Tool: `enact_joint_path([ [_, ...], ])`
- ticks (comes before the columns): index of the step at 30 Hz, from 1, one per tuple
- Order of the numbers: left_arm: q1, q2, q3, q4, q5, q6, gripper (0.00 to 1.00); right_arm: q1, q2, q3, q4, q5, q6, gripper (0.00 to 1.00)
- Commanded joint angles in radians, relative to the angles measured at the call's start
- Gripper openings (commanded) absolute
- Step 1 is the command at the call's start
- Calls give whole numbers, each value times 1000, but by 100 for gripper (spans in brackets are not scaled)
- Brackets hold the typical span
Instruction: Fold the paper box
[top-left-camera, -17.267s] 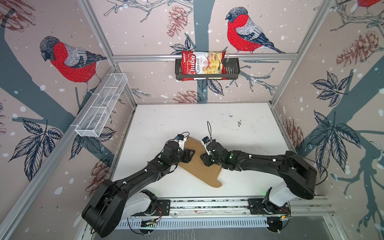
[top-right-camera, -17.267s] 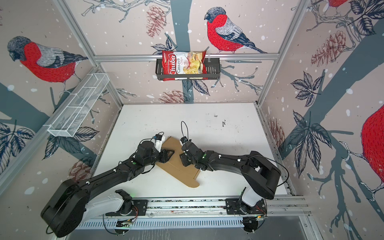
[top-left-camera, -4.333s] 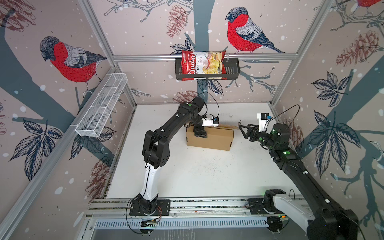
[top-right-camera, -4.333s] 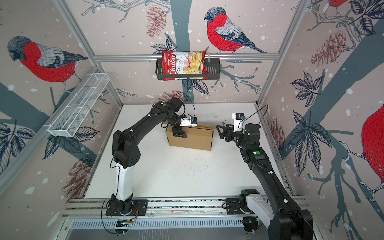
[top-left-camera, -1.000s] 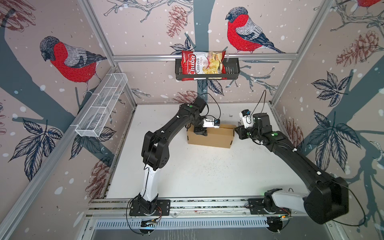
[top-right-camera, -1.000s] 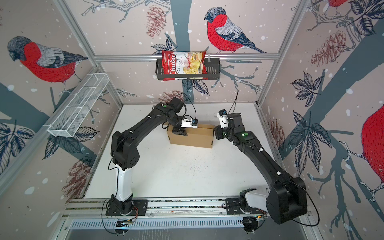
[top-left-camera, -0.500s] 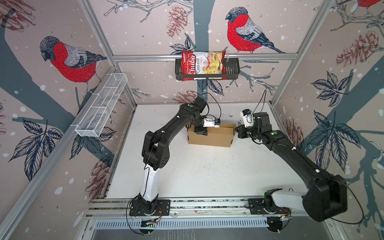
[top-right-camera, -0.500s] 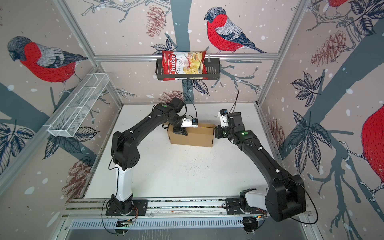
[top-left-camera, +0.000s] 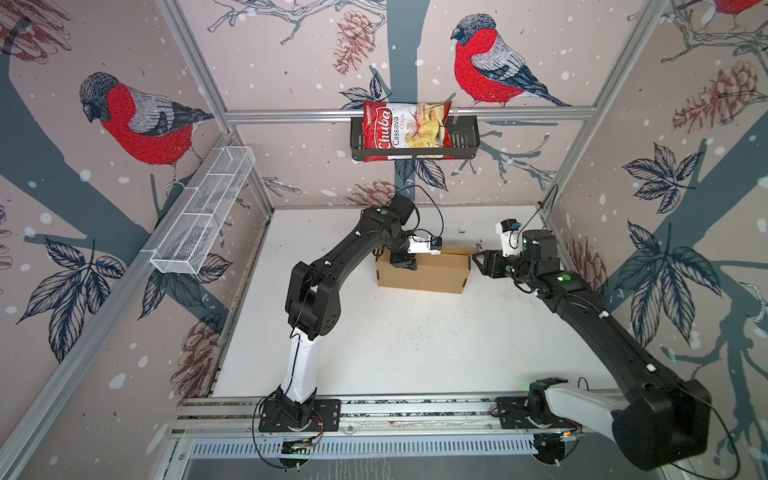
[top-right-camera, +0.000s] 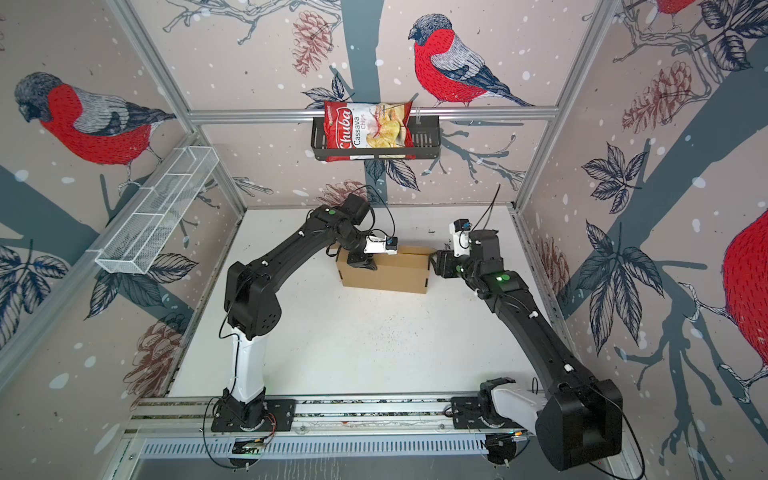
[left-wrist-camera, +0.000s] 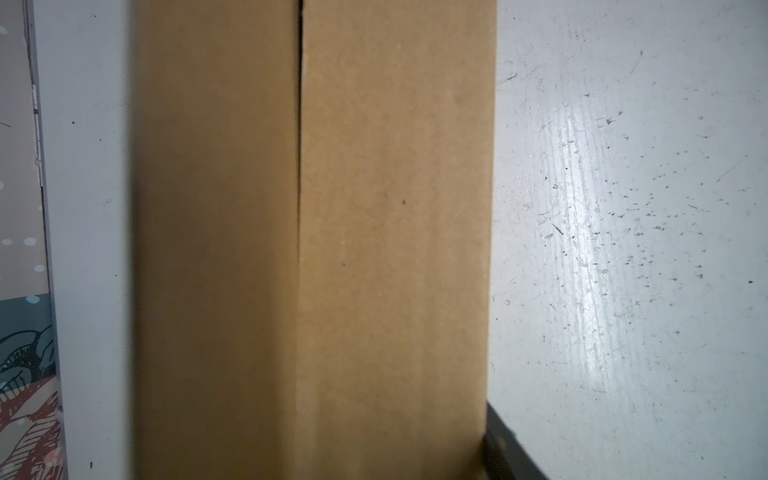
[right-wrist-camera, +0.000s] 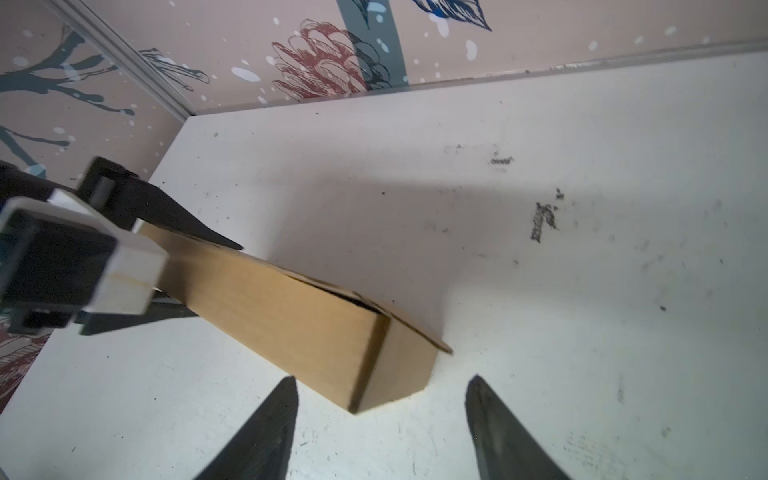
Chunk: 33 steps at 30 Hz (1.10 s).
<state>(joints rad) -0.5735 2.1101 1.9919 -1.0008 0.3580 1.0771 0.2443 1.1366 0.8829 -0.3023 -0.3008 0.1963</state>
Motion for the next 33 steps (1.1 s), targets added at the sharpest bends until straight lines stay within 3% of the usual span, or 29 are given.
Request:
enact_joint_path([
  [1, -1, 30, -12, -70, -18, -7, 51, -14, -26, -63, 103, -100, 74, 71],
  [5, -2, 31, -10, -70, -14, 3, 51, -26, -1, -116, 201, -142, 135, 75],
  [13, -3, 34, -12, -70, -5, 8, 51, -65, 112, -140, 358, -243, 269, 62],
  [17, -2, 36, -12, -69, -4, 12, 51, -64, 143, -144, 389, -260, 298, 60],
  [22, -2, 45, -10, -68, 2, 15, 51, -80, 206, -183, 379, -190, 297, 38],
  [25, -2, 53, -11, -67, 3, 16, 51, -73, 232, -186, 362, -145, 281, 31],
  [28, -1, 60, -7, -66, 3, 15, 51, -63, 228, -170, 356, -156, 271, 32],
  [33, 5, 57, -13, -65, 2, 18, 50, -69, 74, -116, 302, -189, 149, 51],
])
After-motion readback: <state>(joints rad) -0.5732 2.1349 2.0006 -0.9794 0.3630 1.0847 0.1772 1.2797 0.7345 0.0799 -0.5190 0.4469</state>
